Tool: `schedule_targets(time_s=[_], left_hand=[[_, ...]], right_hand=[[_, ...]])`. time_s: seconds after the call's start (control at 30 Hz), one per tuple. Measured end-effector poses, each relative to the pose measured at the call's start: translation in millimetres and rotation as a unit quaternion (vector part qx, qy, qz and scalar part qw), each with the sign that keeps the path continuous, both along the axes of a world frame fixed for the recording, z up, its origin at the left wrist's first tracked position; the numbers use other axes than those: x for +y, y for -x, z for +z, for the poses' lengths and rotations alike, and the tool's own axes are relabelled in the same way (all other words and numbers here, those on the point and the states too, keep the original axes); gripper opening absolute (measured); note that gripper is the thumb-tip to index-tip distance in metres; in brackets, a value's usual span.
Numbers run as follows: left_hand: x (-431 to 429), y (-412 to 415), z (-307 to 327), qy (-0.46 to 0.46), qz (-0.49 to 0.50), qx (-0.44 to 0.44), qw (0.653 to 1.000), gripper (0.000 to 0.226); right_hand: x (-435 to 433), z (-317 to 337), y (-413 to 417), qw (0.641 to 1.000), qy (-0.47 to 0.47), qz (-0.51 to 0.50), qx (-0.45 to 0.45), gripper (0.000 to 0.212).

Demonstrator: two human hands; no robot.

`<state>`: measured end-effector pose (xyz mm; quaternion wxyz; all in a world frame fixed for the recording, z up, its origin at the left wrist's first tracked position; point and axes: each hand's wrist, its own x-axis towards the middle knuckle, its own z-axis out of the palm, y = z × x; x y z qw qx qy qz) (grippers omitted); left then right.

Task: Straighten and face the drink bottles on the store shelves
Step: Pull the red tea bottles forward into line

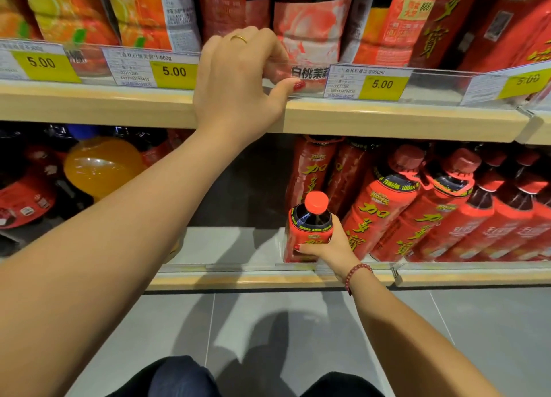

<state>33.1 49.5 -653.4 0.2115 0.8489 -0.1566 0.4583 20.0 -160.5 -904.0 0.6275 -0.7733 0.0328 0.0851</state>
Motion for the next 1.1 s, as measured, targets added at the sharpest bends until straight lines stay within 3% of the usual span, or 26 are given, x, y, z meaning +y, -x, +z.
schedule_targets(time_s=[0.13,0.5,0.73,1.03,1.1], left_hand=[[0.0,-0.4,0.3,-0.002,0.005,-0.004,1.0,0.027],[0.3,1.1,0.5,-0.016,0.009,0.016,1.0,0.023],[0.0,0.8,1.9,-0.01,0.008,0.023,1.0,0.023],[-4.4,3.6,9.7,0.013,0.018,0.081,0.996,0.019],[-4.6,3.8,10.0,0.021,0.022,0.095,0.995,0.02]], right_hand=[[-3.6,0.6,-3.6,1.0,0.023,-0.004,-0.011,0.077],[10.5,14.7,26.1,0.989,0.087,-0.048,-0.106,0.08],[7.6,71.1,41.6,0.984,0.026,-0.081,-0.155,0.077],[-8.1,176.5,63.7,0.961,-0.105,-0.114,-0.23,0.06],[-14.1,200.9,64.3,0.954,-0.122,-0.121,-0.247,0.048]])
